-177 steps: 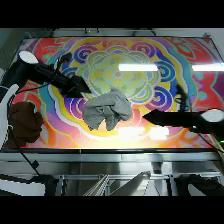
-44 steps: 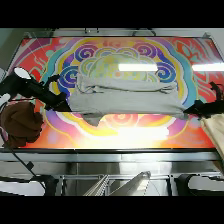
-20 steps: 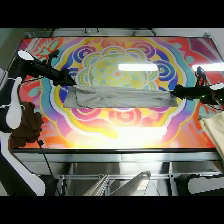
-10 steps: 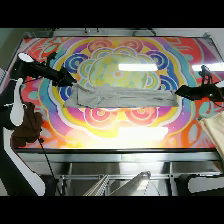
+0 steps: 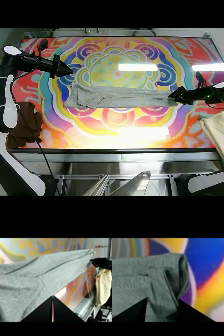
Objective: Fold the shirts.
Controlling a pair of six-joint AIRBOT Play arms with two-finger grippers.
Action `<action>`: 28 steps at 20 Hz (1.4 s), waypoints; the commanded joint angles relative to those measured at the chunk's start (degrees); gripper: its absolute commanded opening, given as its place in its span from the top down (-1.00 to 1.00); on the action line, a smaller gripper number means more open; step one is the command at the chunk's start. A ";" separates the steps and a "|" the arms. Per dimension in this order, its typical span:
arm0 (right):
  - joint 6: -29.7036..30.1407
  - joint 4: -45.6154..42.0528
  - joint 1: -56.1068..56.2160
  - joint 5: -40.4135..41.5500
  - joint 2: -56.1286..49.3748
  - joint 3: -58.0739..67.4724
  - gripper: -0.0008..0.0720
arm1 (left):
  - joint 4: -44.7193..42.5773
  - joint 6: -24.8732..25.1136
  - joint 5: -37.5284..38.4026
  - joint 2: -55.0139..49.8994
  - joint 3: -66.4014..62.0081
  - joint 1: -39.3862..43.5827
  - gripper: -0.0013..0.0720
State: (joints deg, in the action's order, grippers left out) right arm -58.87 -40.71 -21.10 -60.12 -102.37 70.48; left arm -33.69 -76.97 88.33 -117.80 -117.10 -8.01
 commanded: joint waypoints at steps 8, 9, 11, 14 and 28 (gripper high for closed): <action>4.44 12.50 -1.66 -12.17 -0.66 3.91 0.94 | -1.31 3.85 -21.88 0.17 13.75 23.54 0.95; 4.28 12.50 -2.21 -14.53 0.59 4.61 0.94 | -2.32 3.72 -26.16 0.11 15.04 26.34 0.95; 4.02 12.55 -2.64 -18.05 3.56 5.46 0.94 | -4.22 2.78 -31.15 -1.01 15.56 30.64 0.95; 4.07 17.44 -2.62 -23.54 8.11 5.79 0.94 | -4.33 -1.44 -30.08 -5.92 11.21 34.71 0.95; 4.02 27.91 10.78 -22.91 15.54 5.79 0.94 | 21.42 5.29 -17.84 -9.29 -0.52 30.91 0.95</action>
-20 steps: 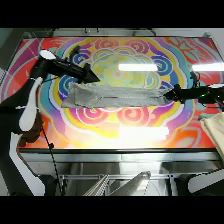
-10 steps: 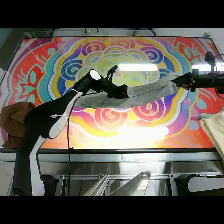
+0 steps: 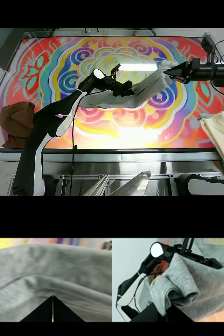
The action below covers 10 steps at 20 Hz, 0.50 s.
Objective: Fold the shirts.
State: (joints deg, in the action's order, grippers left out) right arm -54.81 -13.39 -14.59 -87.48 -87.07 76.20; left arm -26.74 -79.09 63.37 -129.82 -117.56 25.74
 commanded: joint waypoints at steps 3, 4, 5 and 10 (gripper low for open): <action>-0.04 0.61 11.34 14.12 -0.11 0.04 0.94 | 31.28 13.88 16.59 10.60 2.01 -10.38 0.95; -0.04 0.57 14.43 18.73 -0.52 0.04 0.94 | 34.45 14.51 19.23 12.90 2.05 -13.31 0.95; -0.04 0.63 18.23 24.76 -1.25 0.07 0.94 | 36.48 14.67 21.38 15.32 2.05 -16.63 0.95; 1.05 4.61 37.70 49.62 -11.19 5.57 0.94 | 36.83 15.63 27.96 24.28 2.05 -29.24 0.95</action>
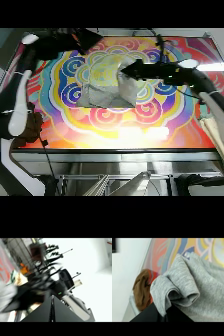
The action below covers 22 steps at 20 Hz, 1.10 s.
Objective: Fold the shirts.
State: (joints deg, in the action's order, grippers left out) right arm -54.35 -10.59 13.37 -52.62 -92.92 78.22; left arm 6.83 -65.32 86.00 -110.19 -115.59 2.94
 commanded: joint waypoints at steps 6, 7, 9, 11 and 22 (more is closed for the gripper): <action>0.35 1.79 21.00 8.24 -25.59 23.23 0.18 | 3.37 1.88 10.47 5.60 0.11 -9.53 0.95; -0.15 0.81 20.52 5.42 -25.59 23.23 0.58 | 3.26 1.86 11.06 5.53 0.11 -9.42 0.95; -3.63 -3.08 17.38 -0.20 -24.06 23.23 0.76 | 3.37 1.88 11.93 5.55 0.09 -9.38 0.95; -8.85 -10.71 12.70 -6.60 -21.68 23.23 0.93 | 3.30 1.88 12.94 5.55 0.11 -9.40 0.95; -37.35 -48.72 -6.82 -20.98 -17.31 17.64 -0.50 | 3.23 1.84 14.64 5.53 0.11 -9.38 0.92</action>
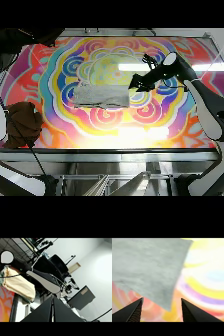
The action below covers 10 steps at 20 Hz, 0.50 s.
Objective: Fold the shirts.
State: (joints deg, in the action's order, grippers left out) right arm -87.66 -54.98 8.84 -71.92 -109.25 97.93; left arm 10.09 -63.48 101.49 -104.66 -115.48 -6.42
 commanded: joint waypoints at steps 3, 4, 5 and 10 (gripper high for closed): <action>-1.07 3.52 -1.36 0.24 -4.85 -2.08 -0.49 | 0.02 0.00 -1.62 0.00 -0.02 -0.04 0.92; 0.02 6.47 -0.85 1.09 -5.90 -2.08 -0.49 | 0.00 0.00 -1.60 0.00 0.00 -0.04 0.92; 0.92 9.01 -0.07 2.10 -6.95 -2.08 -0.49 | 0.02 0.00 -1.51 0.00 -0.02 -0.02 0.92; 1.64 12.13 4.61 6.86 -9.31 -2.05 -0.48 | 0.00 0.00 -0.90 0.00 -0.02 -0.02 0.92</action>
State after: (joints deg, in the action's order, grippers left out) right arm -87.11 -44.51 11.20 -68.40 -117.12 96.03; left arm 10.09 -63.48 100.31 -104.66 -115.48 -6.42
